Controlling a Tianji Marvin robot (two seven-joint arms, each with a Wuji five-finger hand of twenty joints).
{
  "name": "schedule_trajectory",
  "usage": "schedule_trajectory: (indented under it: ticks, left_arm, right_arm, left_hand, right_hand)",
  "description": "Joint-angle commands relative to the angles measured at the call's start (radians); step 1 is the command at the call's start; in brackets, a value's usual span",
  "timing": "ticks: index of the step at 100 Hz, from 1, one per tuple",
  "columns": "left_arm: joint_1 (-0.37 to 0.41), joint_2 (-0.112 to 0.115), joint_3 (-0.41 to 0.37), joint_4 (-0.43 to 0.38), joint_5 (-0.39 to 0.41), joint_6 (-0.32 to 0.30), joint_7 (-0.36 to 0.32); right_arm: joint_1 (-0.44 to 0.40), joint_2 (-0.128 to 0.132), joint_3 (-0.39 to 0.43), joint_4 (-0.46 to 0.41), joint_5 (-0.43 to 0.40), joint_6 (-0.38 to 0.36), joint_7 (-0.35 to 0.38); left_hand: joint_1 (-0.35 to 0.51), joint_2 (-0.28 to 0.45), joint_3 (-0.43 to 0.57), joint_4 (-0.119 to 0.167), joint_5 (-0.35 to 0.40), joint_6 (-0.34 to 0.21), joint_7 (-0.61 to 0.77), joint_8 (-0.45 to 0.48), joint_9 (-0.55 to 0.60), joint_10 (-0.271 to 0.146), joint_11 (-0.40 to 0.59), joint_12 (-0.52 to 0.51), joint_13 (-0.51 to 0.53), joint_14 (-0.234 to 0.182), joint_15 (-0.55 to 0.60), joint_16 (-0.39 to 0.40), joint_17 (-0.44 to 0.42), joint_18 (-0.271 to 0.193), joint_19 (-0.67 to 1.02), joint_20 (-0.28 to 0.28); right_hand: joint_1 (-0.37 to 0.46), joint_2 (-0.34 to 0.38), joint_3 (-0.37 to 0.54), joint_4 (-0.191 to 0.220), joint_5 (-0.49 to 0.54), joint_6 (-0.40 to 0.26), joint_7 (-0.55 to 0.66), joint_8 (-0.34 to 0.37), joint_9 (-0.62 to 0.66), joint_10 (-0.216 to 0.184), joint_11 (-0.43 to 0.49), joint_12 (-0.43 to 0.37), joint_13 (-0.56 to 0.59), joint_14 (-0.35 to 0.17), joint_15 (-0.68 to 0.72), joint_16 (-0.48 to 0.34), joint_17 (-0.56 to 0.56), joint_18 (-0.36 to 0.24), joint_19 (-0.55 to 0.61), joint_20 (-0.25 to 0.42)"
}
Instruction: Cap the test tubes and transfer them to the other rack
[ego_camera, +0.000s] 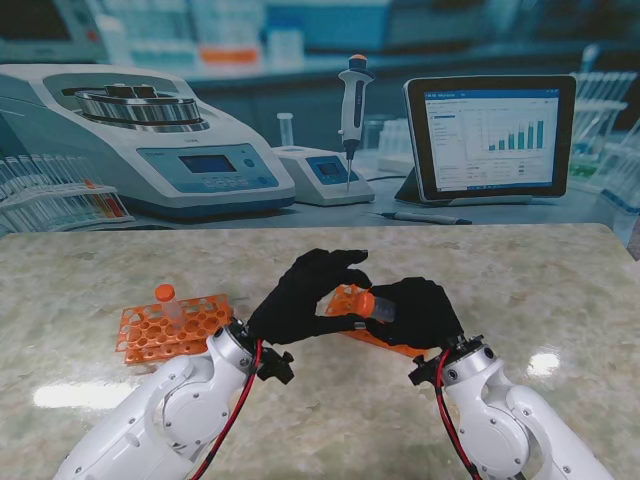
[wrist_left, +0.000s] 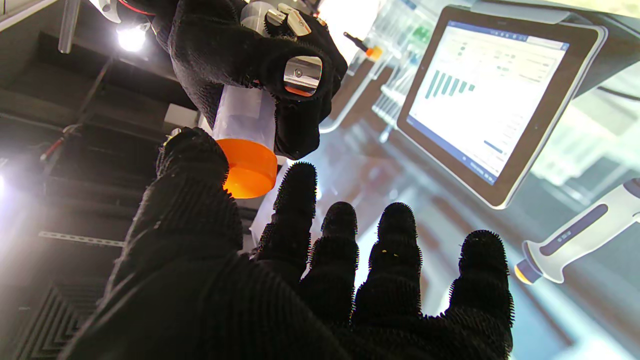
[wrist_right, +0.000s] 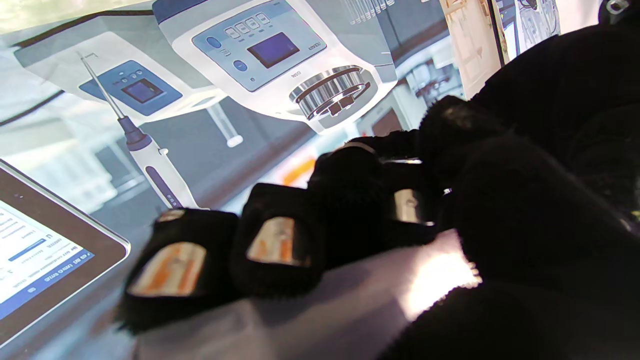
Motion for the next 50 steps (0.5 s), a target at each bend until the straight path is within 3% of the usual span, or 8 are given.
schedule_trajectory:
  ticks: [1, 16, 22, 42, 50]
  left_arm:
    - [-0.003, -0.005, 0.003, -0.001, -0.004, 0.001, -0.003]
    - [-0.010, -0.008, 0.013, 0.006, -0.008, 0.000, 0.004]
    - [-0.013, -0.009, 0.017, 0.007, -0.011, 0.001, 0.005]
    - [-0.016, -0.016, 0.027, 0.014, -0.014, -0.004, 0.028]
    - [-0.016, -0.017, 0.027, 0.014, -0.015, -0.007, 0.030]
  right_arm:
    - [-0.006, -0.003, -0.005, -0.003, 0.000, 0.002, 0.002]
    - [-0.005, -0.003, -0.007, -0.002, 0.000, 0.003, 0.002]
    - [-0.005, -0.003, -0.007, -0.001, 0.000, 0.003, 0.001]
    - [-0.006, -0.003, -0.006, -0.002, 0.000, 0.003, 0.001]
    - [-0.006, -0.003, -0.006, -0.001, 0.000, 0.003, 0.001]
  left_hand:
    - [0.013, 0.060, 0.044, 0.047, -0.026, -0.014, 0.045, 0.024, 0.000, 0.007, 0.011, 0.030, 0.008, -0.038, 0.008, 0.015, 0.000, -0.008, 0.019, 0.038]
    - [0.059, 0.065, 0.059, 0.054, -0.029, -0.031, 0.139, 0.074, 0.017, 0.005, 0.017, 0.033, 0.027, -0.038, 0.017, 0.024, 0.002, -0.006, 0.029, 0.036]
    - [0.097, 0.059, 0.063, 0.056, -0.034, -0.062, 0.187, 0.092, 0.026, 0.003, 0.020, 0.035, 0.034, -0.038, 0.021, 0.028, 0.005, -0.003, 0.034, 0.036]
    - [0.289, 0.123, 0.049, 0.059, -0.003, -0.096, 0.316, 0.053, 0.080, -0.005, 0.044, 0.050, 0.081, -0.036, 0.045, 0.052, 0.012, 0.004, 0.054, 0.042]
    - [0.320, 0.124, 0.052, 0.065, 0.013, -0.096, 0.319, 0.041, 0.089, -0.005, 0.048, 0.053, 0.091, -0.034, 0.048, 0.055, 0.017, 0.007, 0.057, 0.042]
  right_hand:
    - [0.034, 0.037, 0.018, 0.000, 0.033, -0.061, 0.067, 0.030, 0.050, 0.015, 0.019, 0.020, 0.022, -0.152, 0.209, 0.078, 0.071, -0.088, 0.303, 0.059]
    - [0.033, 0.038, 0.017, 0.000, 0.033, -0.061, 0.067, 0.029, 0.051, 0.015, 0.019, 0.020, 0.022, -0.152, 0.209, 0.078, 0.071, -0.088, 0.303, 0.059]
    - [0.034, 0.038, 0.017, 0.000, 0.033, -0.061, 0.067, 0.029, 0.051, 0.016, 0.019, 0.020, 0.022, -0.152, 0.209, 0.078, 0.071, -0.088, 0.303, 0.059]
    - [0.033, 0.037, 0.017, 0.000, 0.033, -0.061, 0.067, 0.029, 0.051, 0.016, 0.019, 0.020, 0.022, -0.152, 0.209, 0.078, 0.071, -0.088, 0.303, 0.059]
    - [0.033, 0.038, 0.017, 0.000, 0.033, -0.061, 0.067, 0.029, 0.051, 0.017, 0.019, 0.020, 0.022, -0.152, 0.209, 0.078, 0.071, -0.088, 0.303, 0.059]
